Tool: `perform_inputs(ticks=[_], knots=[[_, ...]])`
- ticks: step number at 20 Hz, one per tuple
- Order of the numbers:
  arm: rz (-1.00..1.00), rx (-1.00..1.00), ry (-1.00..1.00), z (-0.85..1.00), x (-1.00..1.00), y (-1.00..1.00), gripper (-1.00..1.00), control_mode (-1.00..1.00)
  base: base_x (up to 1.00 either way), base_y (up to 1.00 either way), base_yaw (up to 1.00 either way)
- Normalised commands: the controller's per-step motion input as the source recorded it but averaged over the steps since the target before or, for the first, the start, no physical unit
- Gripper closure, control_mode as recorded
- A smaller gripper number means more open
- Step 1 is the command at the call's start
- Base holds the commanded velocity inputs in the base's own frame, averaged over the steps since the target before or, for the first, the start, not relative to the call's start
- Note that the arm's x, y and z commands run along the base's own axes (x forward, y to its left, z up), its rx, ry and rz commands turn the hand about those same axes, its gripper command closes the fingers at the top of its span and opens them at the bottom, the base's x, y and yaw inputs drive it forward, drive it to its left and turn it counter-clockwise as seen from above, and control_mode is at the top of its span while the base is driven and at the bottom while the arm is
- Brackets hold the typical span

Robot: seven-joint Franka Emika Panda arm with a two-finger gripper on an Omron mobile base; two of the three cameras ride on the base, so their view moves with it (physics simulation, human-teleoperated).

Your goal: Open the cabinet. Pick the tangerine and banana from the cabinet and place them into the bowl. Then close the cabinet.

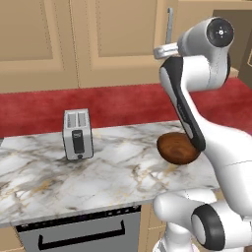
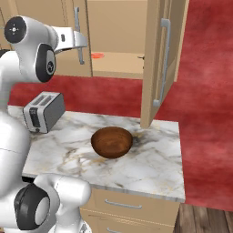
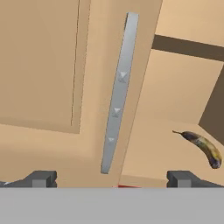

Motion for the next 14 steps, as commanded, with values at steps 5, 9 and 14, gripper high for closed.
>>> perform_inputs(ticks=[5, 9, 14], knots=[[0.00, 0.00, 0.01, -0.19, 0.47, 0.01, -1.00, -1.00, 0.00, 0.00, 0.00], [0.00, 0.02, 0.00, -0.20, 0.49, 0.00, -1.00, -1.00, 0.00, 0.00, 0.00], [0.00, 0.03, 0.00, -0.18, 0.45, 0.00, -1.00, -1.00, 0.00, 0.00, 0.00]])
